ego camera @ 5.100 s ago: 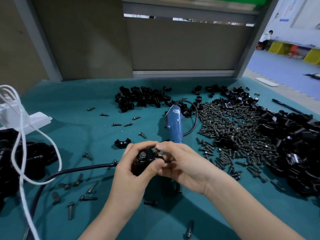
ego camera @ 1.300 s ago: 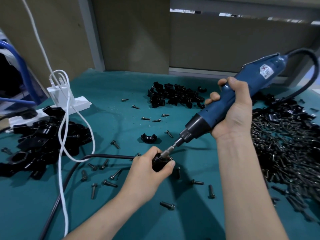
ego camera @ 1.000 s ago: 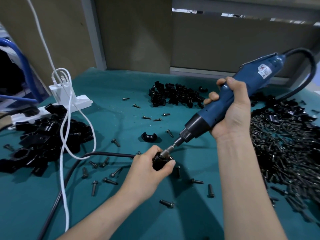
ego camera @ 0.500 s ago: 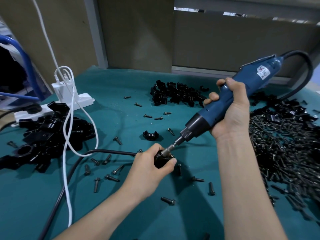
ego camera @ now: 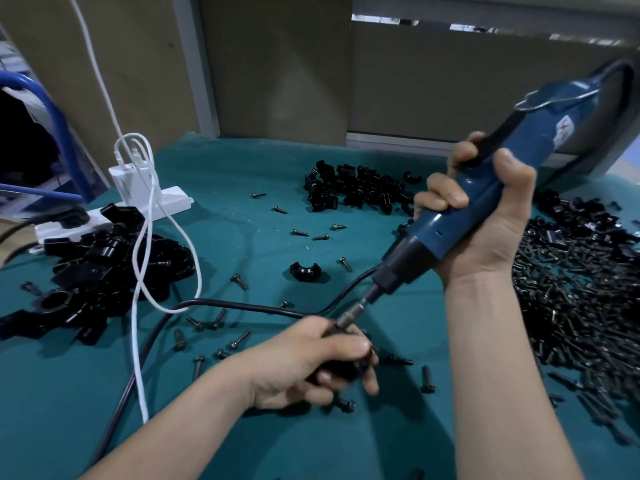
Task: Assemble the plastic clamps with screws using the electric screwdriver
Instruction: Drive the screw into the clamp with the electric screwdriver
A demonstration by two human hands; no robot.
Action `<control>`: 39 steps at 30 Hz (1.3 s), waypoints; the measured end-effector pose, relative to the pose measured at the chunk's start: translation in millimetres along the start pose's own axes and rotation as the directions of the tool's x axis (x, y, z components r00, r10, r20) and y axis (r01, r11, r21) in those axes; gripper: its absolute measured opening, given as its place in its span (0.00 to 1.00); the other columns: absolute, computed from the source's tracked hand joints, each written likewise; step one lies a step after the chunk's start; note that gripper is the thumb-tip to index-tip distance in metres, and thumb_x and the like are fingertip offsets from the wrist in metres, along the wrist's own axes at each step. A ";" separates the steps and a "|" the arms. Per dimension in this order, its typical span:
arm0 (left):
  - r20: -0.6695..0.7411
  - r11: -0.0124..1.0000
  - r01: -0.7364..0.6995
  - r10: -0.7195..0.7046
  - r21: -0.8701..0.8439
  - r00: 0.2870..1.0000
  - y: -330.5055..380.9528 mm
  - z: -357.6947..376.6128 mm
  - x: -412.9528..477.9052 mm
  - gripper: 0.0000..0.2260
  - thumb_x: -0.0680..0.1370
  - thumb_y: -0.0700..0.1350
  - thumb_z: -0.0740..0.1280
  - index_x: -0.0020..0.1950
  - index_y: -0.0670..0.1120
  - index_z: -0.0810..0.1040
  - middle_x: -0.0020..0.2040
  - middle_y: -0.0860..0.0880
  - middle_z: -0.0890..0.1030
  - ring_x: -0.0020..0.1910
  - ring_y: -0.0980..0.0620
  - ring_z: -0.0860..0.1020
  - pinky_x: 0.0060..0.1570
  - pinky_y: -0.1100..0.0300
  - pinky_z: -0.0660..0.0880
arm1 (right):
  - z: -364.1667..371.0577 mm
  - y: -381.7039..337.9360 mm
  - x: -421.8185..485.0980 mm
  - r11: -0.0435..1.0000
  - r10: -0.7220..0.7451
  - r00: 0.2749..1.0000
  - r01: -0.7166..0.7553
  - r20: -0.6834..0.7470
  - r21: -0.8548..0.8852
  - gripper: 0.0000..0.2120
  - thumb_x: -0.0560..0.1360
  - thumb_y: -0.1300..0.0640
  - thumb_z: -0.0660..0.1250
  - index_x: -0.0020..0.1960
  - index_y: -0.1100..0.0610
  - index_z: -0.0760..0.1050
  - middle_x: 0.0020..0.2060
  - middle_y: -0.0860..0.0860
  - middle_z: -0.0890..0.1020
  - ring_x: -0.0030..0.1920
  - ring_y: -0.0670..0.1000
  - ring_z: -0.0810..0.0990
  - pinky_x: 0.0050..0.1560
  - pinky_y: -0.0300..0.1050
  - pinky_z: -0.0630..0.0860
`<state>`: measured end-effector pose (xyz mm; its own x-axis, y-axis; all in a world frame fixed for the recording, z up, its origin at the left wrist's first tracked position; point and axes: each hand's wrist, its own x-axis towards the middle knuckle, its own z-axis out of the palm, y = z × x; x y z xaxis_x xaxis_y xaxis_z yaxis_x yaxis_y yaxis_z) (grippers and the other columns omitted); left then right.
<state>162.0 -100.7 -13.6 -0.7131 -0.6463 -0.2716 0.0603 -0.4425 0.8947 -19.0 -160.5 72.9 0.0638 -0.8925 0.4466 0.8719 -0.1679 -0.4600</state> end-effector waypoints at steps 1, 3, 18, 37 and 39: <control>0.091 0.998 0.047 -0.042 -0.051 0.995 0.1 1.7 -1.1 0.03 0.73 0.45 0.69 0.41 0.46 0.78 0.36 0.44 0.82 0.24 0.59 0.63 0.18 0.71 0.58 | -1.1 -2.6 -0.4 0.999 0.018 0.999 -0.020 0.049 0.045 0.18 0.62 0.60 0.77 0.48 0.57 0.74 0.38 0.48 0.79 0.24 0.45 0.72 0.27 0.37 0.72; 0.175 0.991 0.083 -0.064 -0.102 0.982 1.4 0.5 -2.6 0.03 0.71 0.47 0.69 0.39 0.48 0.80 0.36 0.46 0.81 0.24 0.61 0.63 0.18 0.73 0.58 | -3.5 -7.1 -2.5 0.992 0.010 0.997 -0.020 0.076 0.123 0.21 0.60 0.61 0.79 0.49 0.58 0.73 0.39 0.50 0.80 0.24 0.46 0.74 0.27 0.38 0.73; 0.078 0.955 0.032 -0.010 -0.295 0.997 6.3 -12.7 -1.4 0.08 0.70 0.49 0.69 0.38 0.46 0.82 0.37 0.45 0.79 0.26 0.58 0.66 0.18 0.72 0.62 | -7.5 -25.0 -8.3 0.986 -0.105 0.964 0.069 -0.244 -0.152 0.04 0.74 0.54 0.59 0.45 0.53 0.69 0.38 0.45 0.77 0.25 0.42 0.70 0.29 0.35 0.70; 0.126 0.928 0.128 -0.089 -0.351 0.988 0.9 -11.6 1.8 0.14 0.71 0.51 0.70 0.45 0.42 0.73 0.35 0.42 0.79 0.27 0.56 0.69 0.20 0.70 0.63 | -6.1 -22.4 -8.8 0.993 -0.040 0.971 0.012 -0.236 -0.120 0.05 0.71 0.54 0.60 0.45 0.54 0.69 0.38 0.45 0.77 0.25 0.42 0.69 0.28 0.35 0.70; 0.124 0.906 0.168 -0.129 -0.389 0.984 1.9 -11.3 2.7 0.14 0.71 0.51 0.72 0.39 0.40 0.77 0.34 0.41 0.78 0.25 0.56 0.69 0.17 0.71 0.62 | -5.2 -20.2 -8.7 0.993 -0.036 0.971 0.008 -0.236 -0.119 0.04 0.72 0.54 0.60 0.44 0.54 0.69 0.38 0.45 0.77 0.24 0.42 0.70 0.28 0.35 0.71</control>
<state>168.0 -110.3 -16.6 -0.7957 -0.5020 -0.3389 0.2065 -0.7509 0.6273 -39.7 -151.5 74.3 -0.0845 -0.9594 0.2689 0.8084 -0.2238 -0.5445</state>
